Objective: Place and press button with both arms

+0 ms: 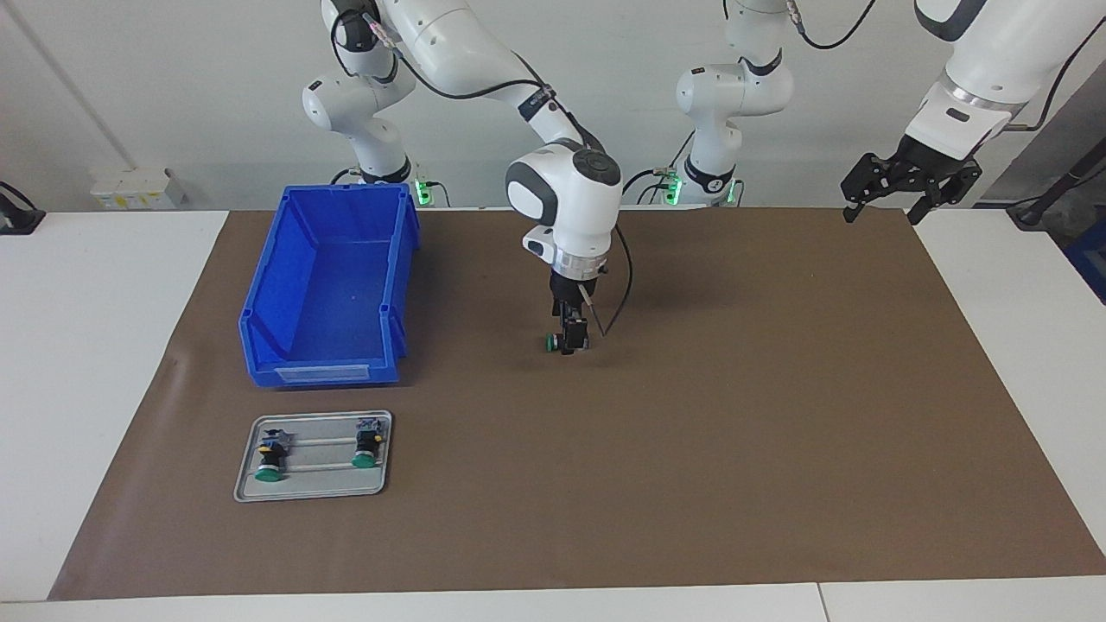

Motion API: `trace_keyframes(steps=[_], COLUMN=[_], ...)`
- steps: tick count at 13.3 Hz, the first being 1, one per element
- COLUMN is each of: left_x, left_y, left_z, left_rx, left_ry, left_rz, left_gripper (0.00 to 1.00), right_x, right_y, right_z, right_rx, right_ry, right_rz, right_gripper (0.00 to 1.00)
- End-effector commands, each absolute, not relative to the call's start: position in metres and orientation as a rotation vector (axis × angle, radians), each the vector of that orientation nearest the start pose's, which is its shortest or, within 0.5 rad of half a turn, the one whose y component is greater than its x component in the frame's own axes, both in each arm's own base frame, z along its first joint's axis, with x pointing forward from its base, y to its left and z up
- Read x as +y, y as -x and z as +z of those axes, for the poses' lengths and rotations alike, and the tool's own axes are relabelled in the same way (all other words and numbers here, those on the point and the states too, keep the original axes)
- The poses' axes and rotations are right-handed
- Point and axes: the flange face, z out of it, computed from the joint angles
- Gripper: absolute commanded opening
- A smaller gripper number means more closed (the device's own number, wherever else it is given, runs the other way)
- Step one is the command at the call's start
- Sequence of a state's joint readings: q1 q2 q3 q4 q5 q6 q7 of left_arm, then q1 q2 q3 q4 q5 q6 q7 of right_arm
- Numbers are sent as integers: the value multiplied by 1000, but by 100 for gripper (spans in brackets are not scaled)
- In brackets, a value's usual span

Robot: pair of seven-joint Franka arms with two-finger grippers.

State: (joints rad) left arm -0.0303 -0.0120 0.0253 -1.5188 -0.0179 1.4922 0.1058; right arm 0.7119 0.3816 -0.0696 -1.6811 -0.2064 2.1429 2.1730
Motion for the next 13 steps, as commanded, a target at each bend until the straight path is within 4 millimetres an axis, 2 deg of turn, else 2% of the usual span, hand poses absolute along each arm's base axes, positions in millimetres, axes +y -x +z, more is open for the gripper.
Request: trace_keyframes(steps=[1,4,7,11,13], left_x=[-2,-1,-1,-1,-1], left_y=[-535,-535,-535,-535,-535], left_z=[649,649,649,649,649], left_rx=[168,166,166,166,166], left_ry=[3137,3137,3137,3137,3137], left_rz=[29,31,29,29,29], left_gripper=[100,100,100,100,100], right_x=[347,291,219,128,88], right_y=[-551,-573,-589,-583,-578], right_z=[442,481,520,569,591], right_rx=[1886,1717,1521,1200,1059], right_ry=[2397,2504,2597,2826,2926], right_rz=[-354,-397,-330,-322,-291], right_gripper=[100,100,100,100,100])
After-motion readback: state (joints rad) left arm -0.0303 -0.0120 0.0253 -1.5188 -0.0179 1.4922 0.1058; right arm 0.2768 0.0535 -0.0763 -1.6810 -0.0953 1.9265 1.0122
